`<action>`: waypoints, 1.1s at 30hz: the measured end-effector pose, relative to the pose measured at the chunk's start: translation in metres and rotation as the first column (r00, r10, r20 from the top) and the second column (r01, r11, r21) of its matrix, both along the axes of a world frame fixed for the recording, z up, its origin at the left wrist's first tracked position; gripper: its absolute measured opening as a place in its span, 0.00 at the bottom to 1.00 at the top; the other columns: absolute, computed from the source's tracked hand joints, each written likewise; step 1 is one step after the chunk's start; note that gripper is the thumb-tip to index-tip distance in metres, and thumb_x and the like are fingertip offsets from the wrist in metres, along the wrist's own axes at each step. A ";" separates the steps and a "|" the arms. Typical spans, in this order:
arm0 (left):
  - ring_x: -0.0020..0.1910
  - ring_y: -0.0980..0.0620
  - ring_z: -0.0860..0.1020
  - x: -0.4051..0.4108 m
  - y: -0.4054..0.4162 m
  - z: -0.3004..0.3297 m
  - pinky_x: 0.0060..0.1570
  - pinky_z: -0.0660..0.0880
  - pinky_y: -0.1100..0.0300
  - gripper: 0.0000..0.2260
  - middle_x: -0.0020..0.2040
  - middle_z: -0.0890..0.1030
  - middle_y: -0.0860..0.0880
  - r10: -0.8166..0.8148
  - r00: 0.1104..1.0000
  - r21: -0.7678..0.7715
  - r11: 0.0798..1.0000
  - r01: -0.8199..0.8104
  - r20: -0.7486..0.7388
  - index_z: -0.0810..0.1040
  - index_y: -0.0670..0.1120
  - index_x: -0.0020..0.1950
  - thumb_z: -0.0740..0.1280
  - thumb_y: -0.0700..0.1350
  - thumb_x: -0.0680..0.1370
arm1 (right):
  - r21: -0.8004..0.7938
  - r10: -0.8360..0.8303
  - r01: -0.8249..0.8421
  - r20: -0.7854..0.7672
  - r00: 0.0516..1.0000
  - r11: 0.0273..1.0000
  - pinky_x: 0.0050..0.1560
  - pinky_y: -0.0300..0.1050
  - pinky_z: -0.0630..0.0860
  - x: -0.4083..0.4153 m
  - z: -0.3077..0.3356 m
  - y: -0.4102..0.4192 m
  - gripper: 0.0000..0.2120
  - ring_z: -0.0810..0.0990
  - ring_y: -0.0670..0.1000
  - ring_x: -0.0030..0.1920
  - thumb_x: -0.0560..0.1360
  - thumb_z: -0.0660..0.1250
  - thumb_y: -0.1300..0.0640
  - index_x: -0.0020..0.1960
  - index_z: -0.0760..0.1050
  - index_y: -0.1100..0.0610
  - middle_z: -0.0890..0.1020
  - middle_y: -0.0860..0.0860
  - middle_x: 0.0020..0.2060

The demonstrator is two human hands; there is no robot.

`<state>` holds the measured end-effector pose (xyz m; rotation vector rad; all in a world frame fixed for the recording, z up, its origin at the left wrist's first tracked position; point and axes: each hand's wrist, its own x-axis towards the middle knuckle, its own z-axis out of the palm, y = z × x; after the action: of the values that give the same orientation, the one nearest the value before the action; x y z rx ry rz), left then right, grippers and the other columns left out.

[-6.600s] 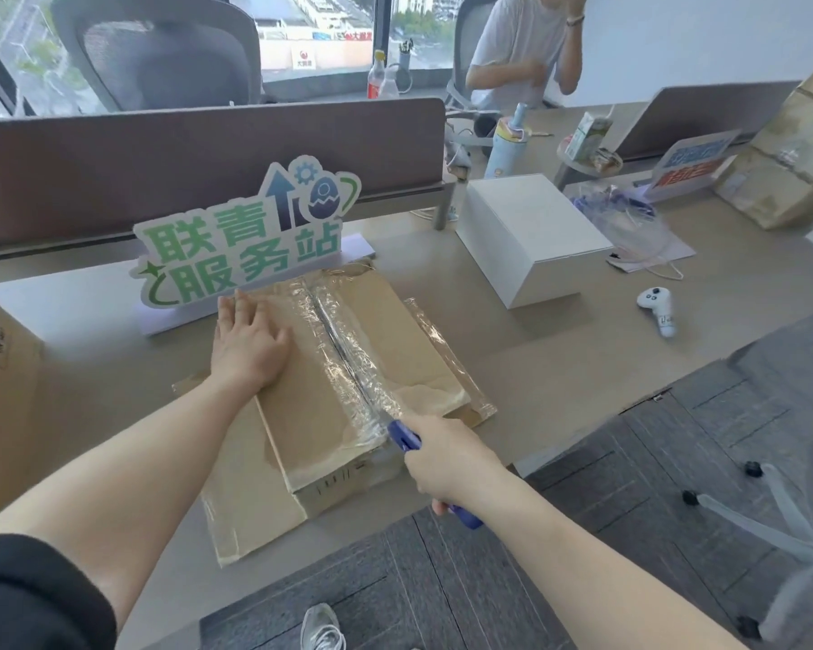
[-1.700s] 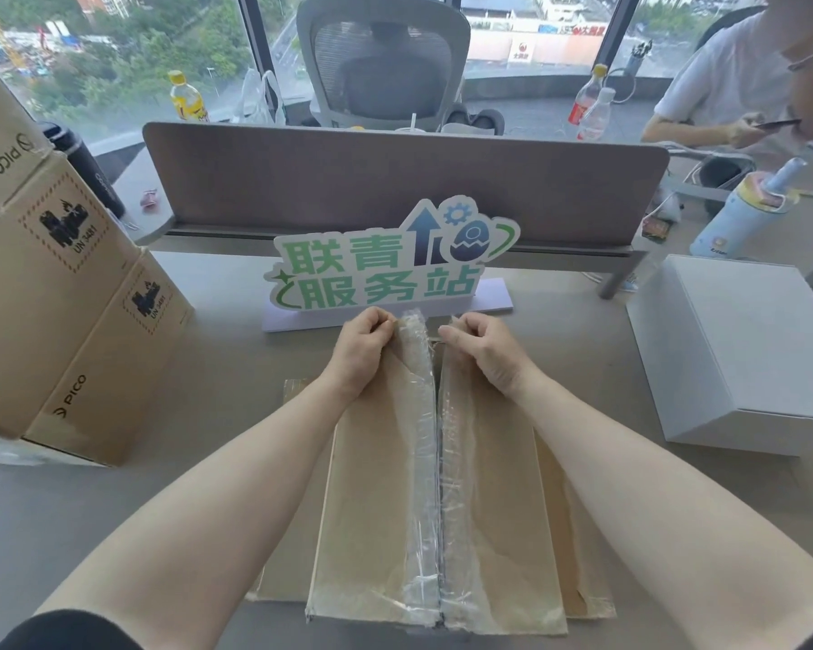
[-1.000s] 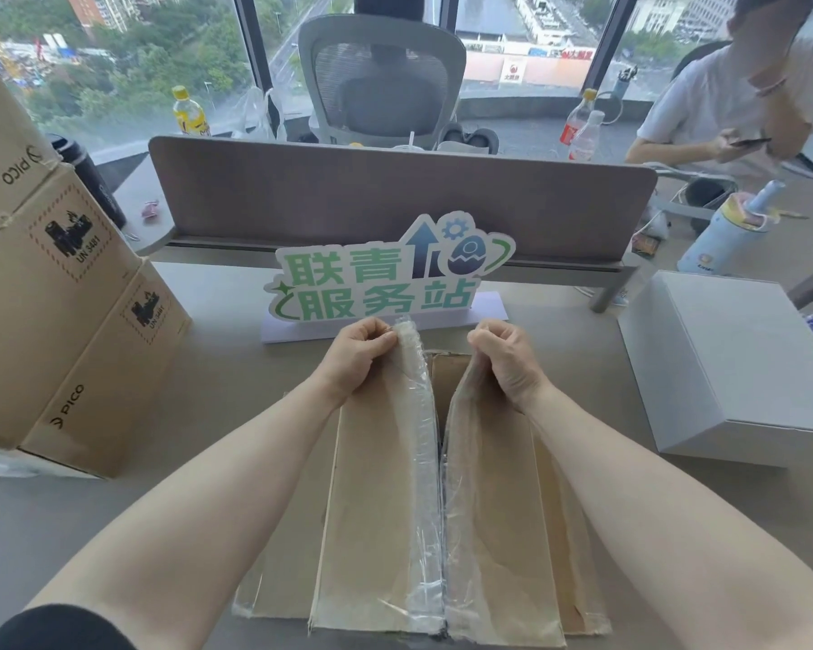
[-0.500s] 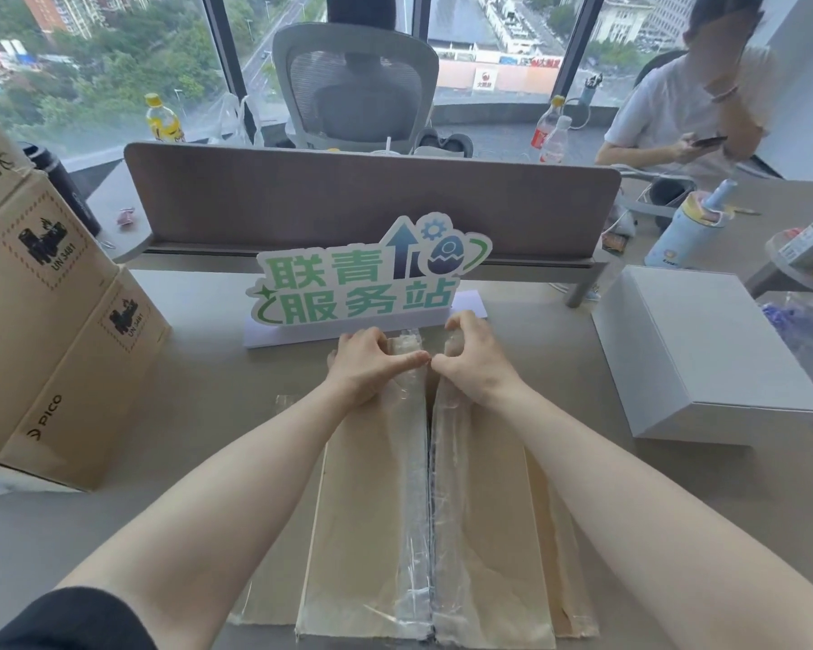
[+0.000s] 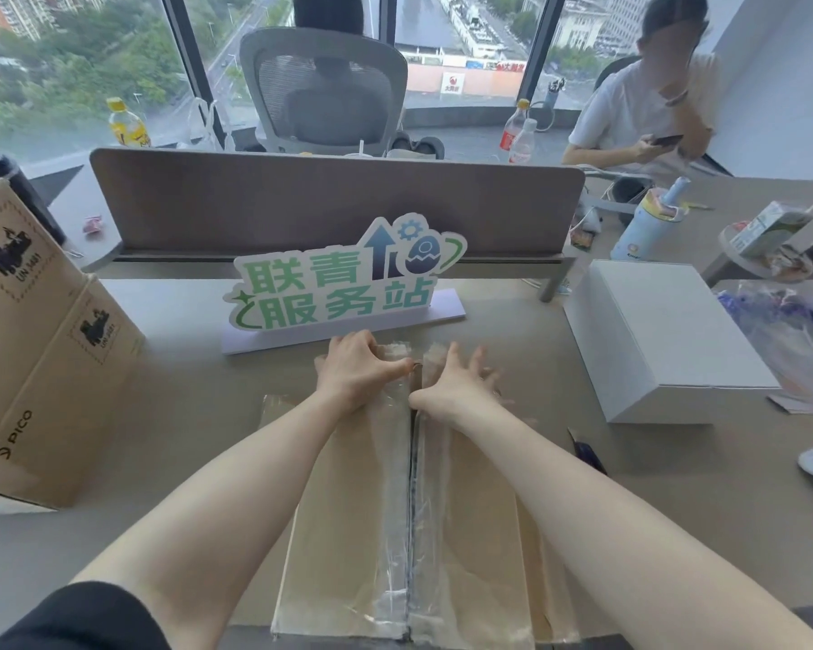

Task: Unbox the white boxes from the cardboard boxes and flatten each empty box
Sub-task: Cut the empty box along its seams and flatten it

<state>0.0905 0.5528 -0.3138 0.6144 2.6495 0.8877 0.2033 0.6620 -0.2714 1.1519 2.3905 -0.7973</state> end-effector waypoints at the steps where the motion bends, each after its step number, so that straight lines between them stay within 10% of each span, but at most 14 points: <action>1: 0.49 0.48 0.70 0.000 0.000 0.000 0.52 0.70 0.47 0.24 0.41 0.74 0.53 -0.005 1.000 -0.006 1.000 0.005 0.002 0.67 0.51 0.37 0.68 0.69 0.63 | -0.010 -0.002 0.003 0.014 1.000 1.000 0.71 0.74 0.47 -0.001 -0.001 0.000 0.51 0.37 0.66 0.78 0.68 0.67 0.47 0.80 0.37 0.47 0.34 0.54 0.79; 7: 0.47 0.48 0.70 -0.002 0.001 0.002 0.48 0.71 0.49 0.23 0.40 0.74 0.52 -0.015 0.998 0.058 0.998 0.012 0.065 0.67 0.51 0.37 0.62 0.70 0.59 | -0.085 -0.048 0.038 -0.130 0.990 0.996 0.67 0.55 0.65 0.000 0.005 0.014 0.32 0.64 0.65 0.70 0.60 0.60 0.48 0.64 0.66 0.56 0.76 0.57 0.63; 13: 0.35 0.51 0.68 -0.005 0.001 0.007 0.39 0.63 0.54 0.21 0.30 0.69 0.54 -0.031 0.995 0.157 0.987 0.016 0.093 0.63 0.50 0.30 0.64 0.66 0.61 | -0.219 -0.120 0.035 -0.390 0.913 0.975 0.43 0.50 0.69 0.017 0.011 0.027 0.14 0.73 0.55 0.44 0.60 0.61 0.51 0.44 0.65 0.54 0.76 0.52 0.41; 19: 0.33 0.52 0.66 -0.010 -0.009 0.012 0.37 0.62 0.55 0.17 0.32 0.68 0.52 -0.014 0.970 0.353 0.933 -0.074 0.242 0.65 0.49 0.34 0.66 0.60 0.64 | -0.345 -0.276 0.092 -0.535 0.799 0.934 0.43 0.52 0.67 0.031 0.010 0.042 0.08 0.75 0.59 0.45 0.62 0.58 0.53 0.40 0.65 0.53 0.79 0.52 0.38; 25: 0.41 0.50 0.70 -0.019 -0.022 0.021 0.43 0.66 0.55 0.21 0.41 0.72 0.47 -0.038 0.918 0.507 0.842 -0.184 0.395 0.75 0.46 0.45 0.65 0.62 0.65 | -0.747 -0.579 0.094 -0.422 0.698 0.659 0.50 0.53 0.72 0.052 0.018 0.091 0.19 0.76 0.58 0.46 0.61 0.57 0.59 0.52 0.72 0.59 0.78 0.60 0.50; 29: 0.55 0.53 0.75 -0.016 -0.029 0.029 0.58 0.69 0.55 0.38 0.57 0.77 0.51 -0.163 0.884 0.450 0.891 -0.060 0.439 0.74 0.49 0.62 0.62 0.73 0.62 | -0.644 -0.427 0.086 -0.396 0.813 0.760 0.59 0.55 0.75 0.060 0.021 0.114 0.33 0.77 0.56 0.51 0.64 0.62 0.57 0.70 0.68 0.52 0.78 0.57 0.56; 33: 0.39 0.53 0.70 -0.018 -0.032 0.044 0.39 0.65 0.58 0.23 0.40 0.72 0.51 -0.107 0.925 0.285 0.958 -0.001 0.364 0.68 0.48 0.43 0.71 0.65 0.67 | -0.484 -0.329 0.104 -0.408 0.852 0.869 0.50 0.52 0.76 0.065 0.028 0.129 0.32 0.79 0.58 0.51 0.71 0.69 0.60 0.74 0.65 0.49 0.76 0.60 0.64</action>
<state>0.0721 0.5209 -0.2698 0.5133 2.1725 1.2406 0.2683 0.7911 -0.2433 1.1395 2.2477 -1.7948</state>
